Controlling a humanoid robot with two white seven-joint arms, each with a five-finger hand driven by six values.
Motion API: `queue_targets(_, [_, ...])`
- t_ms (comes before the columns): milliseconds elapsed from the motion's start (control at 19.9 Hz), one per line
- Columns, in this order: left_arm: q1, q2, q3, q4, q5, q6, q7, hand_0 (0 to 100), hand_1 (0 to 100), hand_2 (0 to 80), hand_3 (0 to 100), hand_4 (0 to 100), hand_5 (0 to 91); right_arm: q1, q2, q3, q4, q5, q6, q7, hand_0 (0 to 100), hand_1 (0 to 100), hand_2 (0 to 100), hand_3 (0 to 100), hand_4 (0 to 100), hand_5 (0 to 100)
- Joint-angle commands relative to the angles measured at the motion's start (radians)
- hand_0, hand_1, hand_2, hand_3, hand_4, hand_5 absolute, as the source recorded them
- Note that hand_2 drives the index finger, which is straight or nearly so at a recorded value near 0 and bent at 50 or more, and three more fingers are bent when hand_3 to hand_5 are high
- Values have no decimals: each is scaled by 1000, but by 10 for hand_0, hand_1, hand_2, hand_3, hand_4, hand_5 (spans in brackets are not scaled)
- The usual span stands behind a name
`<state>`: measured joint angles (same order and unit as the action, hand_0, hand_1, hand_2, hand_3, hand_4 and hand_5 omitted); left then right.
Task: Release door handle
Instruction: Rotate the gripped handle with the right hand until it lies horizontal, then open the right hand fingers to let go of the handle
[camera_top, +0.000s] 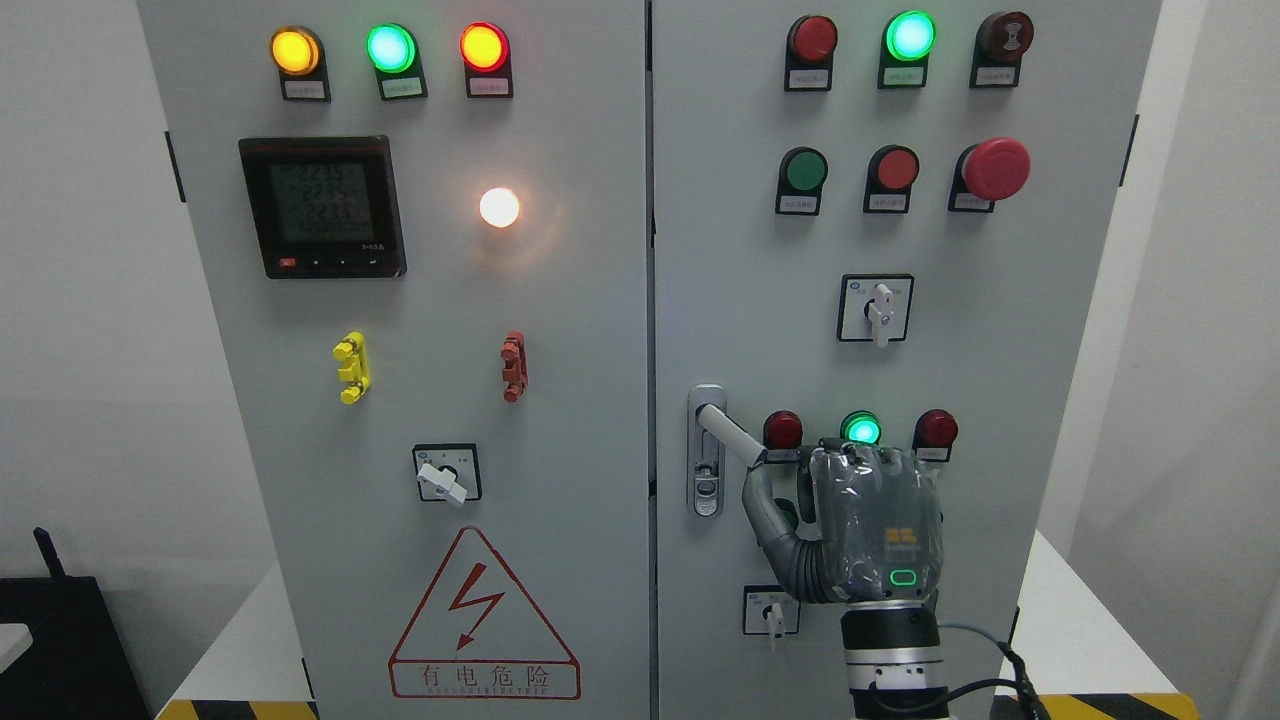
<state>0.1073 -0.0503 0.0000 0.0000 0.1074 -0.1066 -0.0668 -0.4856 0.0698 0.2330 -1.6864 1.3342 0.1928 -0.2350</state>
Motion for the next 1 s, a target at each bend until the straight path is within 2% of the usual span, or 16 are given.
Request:
queue_targets(0, [0,0,-14,20,0,1,-1,120,389,0,0,0,0,-4,-2,-8,-3,-1,-1,0,558,271,1000,1000,1000,990])
queue_targets(401, [0,1,-14,20,0,1,-1,120,389,0,0,0,0,-10,-4,-6,-3,-52,-1,-1,562,270,1000,1000,1000,990])
queue_targets(501, [0,0,-14,20,0,1,-1,120,389,0,0,0,0,-16,-4,-7,-1,-53,-1,-12,562,269,1000,1000,1000,990])
queue_targets(752, [0,0,-14,20,0,1,-1,120,389,0,0,0,0,-33,-28,-8,5,-55,-3,-15,561,269,1000,1000,1000,990])
queue_targets(952, [0,0,-14,20,0,1,-1,120,389,0,0,0,0,-31,-28,-3,11,-55,-3,-20,562,269,1000,1000,1000,990])
